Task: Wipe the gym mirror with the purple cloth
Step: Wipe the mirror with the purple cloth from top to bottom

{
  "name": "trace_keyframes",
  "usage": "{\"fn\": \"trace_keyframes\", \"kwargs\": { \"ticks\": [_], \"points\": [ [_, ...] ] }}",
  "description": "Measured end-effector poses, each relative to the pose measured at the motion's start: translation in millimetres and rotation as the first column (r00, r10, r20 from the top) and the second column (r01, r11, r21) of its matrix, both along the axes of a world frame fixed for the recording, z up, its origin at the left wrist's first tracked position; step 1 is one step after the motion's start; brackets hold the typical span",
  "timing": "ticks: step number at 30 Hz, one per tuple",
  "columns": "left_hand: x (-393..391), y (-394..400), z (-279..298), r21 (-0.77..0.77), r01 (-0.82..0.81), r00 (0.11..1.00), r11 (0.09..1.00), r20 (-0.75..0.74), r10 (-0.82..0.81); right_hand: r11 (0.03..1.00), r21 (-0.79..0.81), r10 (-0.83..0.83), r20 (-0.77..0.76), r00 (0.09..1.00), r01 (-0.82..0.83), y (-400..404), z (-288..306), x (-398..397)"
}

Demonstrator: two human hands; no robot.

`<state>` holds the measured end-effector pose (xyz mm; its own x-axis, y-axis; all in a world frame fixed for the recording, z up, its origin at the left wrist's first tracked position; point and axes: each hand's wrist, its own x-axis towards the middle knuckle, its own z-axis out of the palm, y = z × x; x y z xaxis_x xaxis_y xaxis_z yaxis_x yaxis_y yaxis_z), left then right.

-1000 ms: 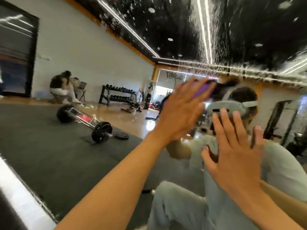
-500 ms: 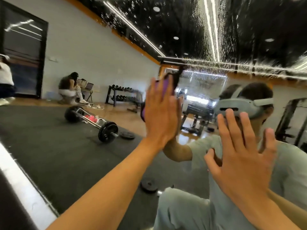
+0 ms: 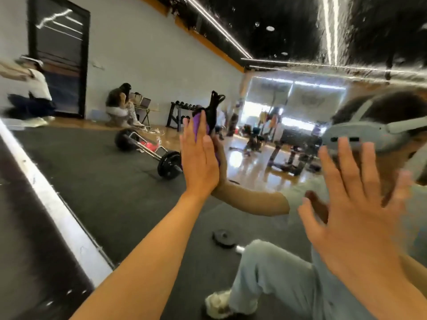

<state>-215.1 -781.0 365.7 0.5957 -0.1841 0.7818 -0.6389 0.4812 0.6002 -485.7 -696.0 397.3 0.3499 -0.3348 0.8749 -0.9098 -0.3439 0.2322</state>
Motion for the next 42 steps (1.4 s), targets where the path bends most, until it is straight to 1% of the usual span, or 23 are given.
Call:
{"fn": "trace_keyframes", "kwargs": {
  "ticks": [4,7,10,13,17,19,21,22,24,25,26,29,30,31,32,34,36,39,42],
  "points": [
    [10.8,1.1,-63.2,0.025,0.012,0.968,1.000,-0.252,-0.005,0.998,0.069,-0.008,-0.111,0.994,0.016,-2.8,-31.5,27.5],
    [14.3,-1.1,-115.8,0.119,-0.008,0.926,0.993,-0.374,0.052,0.994,0.107,0.022,-0.164,0.986,-0.004,-2.6,-58.3,43.8],
    [16.2,-3.3,-170.3,0.171,0.039,0.842,0.985,-0.536,0.060,0.991,0.136,0.027,-0.248,0.968,0.008,-4.4,-87.3,57.5],
    [8.1,-1.7,-223.9,0.192,0.074,0.762,0.979,-0.644,0.069,0.991,0.134,0.042,-0.309,0.950,-0.001,-8.6,-113.9,66.0],
    [-11.0,5.0,-298.4,0.130,0.118,0.624,0.984,-0.781,0.029,0.986,0.167,0.050,-0.365,0.930,0.013,-8.2,-147.6,80.5],
    [-18.4,11.1,-334.1,0.114,0.156,0.591,0.981,-0.807,0.000,0.980,0.197,0.064,-0.420,0.905,0.022,-8.1,-169.0,89.5],
    [-21.1,14.6,-360.2,0.129,0.188,0.602,0.974,-0.798,-0.011,0.978,0.208,0.093,-0.469,0.878,0.007,-11.3,-190.2,94.8],
    [-19.7,12.8,-371.8,0.120,0.190,0.584,0.974,-0.812,-0.014,0.979,0.203,0.095,-0.494,0.864,0.008,-13.7,-197.9,96.8],
    [-17.2,9.3,-389.9,0.073,0.185,0.503,0.980,-0.864,-0.031,0.982,0.190,0.083,-0.519,0.851,0.019,-17.9,-206.7,99.3],
    [-15.4,8.8,-396.9,0.063,0.183,0.476,0.981,-0.879,-0.033,0.983,0.184,0.075,-0.518,0.852,0.026,-19.7,-208.1,100.3],
    [-13.2,7.9,-404.2,0.075,0.186,0.467,0.980,-0.884,-0.021,0.983,0.178,0.065,-0.519,0.852,0.034,-20.6,-208.7,100.9],
    [-9.8,11.3,-422.6,0.154,0.227,0.488,0.962,-0.873,0.025,0.981,0.190,0.059,-0.520,0.852,0.049,-23.4,-212.4,102.8],
    [-9.5,10.7,-430.0,0.153,0.215,0.449,0.965,-0.893,0.041,0.977,0.206,0.067,-0.519,0.852,0.048,-24.4,-213.3,102.8],
    [-9.0,12.4,-433.2,0.140,0.197,0.394,0.970,-0.918,0.053,0.975,0.215,0.072,-0.519,0.852,0.048,-25.6,-213.8,102.5],
    [-8.7,13.0,-439.7,0.163,0.173,0.364,0.971,-0.927,0.090,0.976,0.211,0.066,-0.524,0.849,0.055,-26.5,-213.9,102.2],
    [-10.9,15.1,-445.4,0.218,0.189,0.349,0.958,-0.926,0.142,0.983,0.166,0.024,-0.553,0.833,0.082,-27.8,-214.3,101.5],
    [-12.1,16.5,-445.5,0.233,0.200,0.338,0.952,-0.928,0.156,0.989,0.110,-0.018,-0.579,0.815,0.100,-28.6,-215.1,100.6],
    [-13.6,13.8,-445.6,0.240,0.167,0.346,0.956,-0.923,0.171,0.991,0.048,-0.070,-0.613,0.787,0.125,-30.6,-215.0,99.7],
    [-16.6,14.9,-434.2,0.220,0.166,0.291,0.961,-0.942,0.165,0.992,0.011,-0.090,-0.630,0.771,0.125,-31.5,-214.3,98.8]
  ]
}}
